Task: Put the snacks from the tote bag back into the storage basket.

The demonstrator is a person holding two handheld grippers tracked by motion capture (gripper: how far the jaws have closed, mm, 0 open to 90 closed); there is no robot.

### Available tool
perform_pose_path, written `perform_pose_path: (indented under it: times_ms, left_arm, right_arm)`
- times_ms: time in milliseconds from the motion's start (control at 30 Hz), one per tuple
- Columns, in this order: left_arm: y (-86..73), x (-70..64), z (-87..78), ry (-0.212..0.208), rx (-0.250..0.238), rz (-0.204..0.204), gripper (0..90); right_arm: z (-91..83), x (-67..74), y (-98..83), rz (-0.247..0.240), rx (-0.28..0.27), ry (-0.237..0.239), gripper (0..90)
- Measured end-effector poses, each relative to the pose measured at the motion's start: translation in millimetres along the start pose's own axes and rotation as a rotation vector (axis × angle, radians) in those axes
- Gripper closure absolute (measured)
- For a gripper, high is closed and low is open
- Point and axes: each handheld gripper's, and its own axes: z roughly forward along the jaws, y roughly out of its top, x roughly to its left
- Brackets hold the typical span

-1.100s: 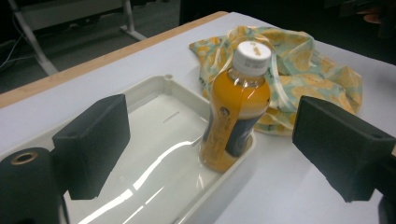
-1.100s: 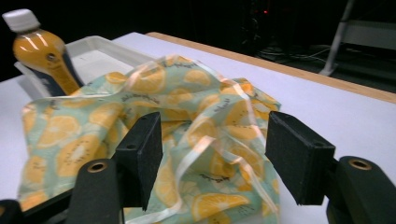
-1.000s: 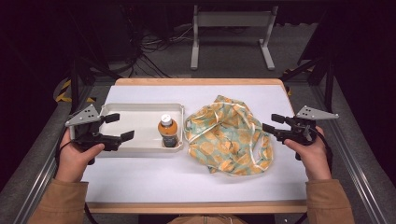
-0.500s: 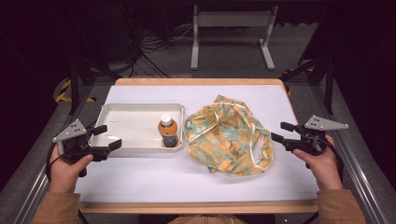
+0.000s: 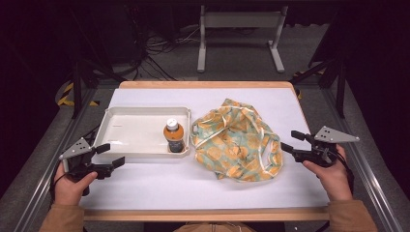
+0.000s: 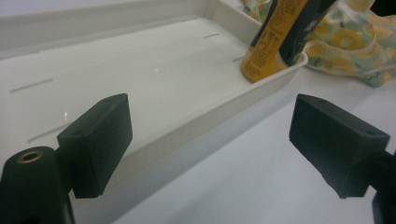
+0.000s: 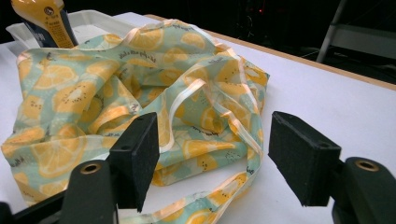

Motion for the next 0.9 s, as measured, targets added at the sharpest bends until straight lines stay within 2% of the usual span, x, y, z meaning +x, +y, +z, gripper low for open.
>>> perform_pose_path:
  times_ms: [67, 133, 200, 300, 400, 467, 533, 733, 900]
  left_arm:
    - [-6.0, 0.8, 1.3, 0.000, 0.019, -0.008, 14.2]
    - [-10.7, 1.2, 2.6, -0.008, 0.039, -0.034, 15.2]
    - [-13.9, 1.2, 4.7, 0.000, 0.047, -0.035, 15.1]
    - [-16.4, 0.9, 8.3, 0.013, 0.050, -0.034, 14.8]
    - [-18.3, 0.5, 11.8, 0.011, 0.062, -0.039, 15.1]
    - [-21.1, -0.6, 16.8, 0.007, 0.091, -0.034, 15.4]
    - [-22.6, -0.5, 19.9, 0.002, 0.097, -0.041, 15.5]
    - [-25.4, -0.9, 22.4, -0.005, 0.079, -0.059, 15.4]
    - [-27.0, -0.7, 23.2, -0.009, 0.077, -0.052, 18.8]
  right_arm:
    - [0.8, 0.3, -2.3, -0.004, -0.001, -0.002, 33.9]
    - [1.5, 0.7, -4.5, -0.011, -0.004, -0.006, 34.0]
    - [2.3, 0.8, -8.5, -0.017, -0.006, -0.009, 34.0]
    - [2.9, -3.3, -17.4, 0.009, -0.023, 0.001, 34.0]
    - [3.4, -6.0, -26.7, 0.023, -0.028, 0.003, 34.0]
    - [3.7, -6.6, -28.2, 0.021, -0.021, 0.000, 34.0]
    - [4.5, -7.6, -29.6, 0.025, -0.022, -0.006, 34.0]
    - [6.4, -5.5, -29.1, 0.021, -0.024, -0.007, 34.5]
    - [6.4, -4.6, -27.9, 0.024, -0.025, 0.013, 37.4]
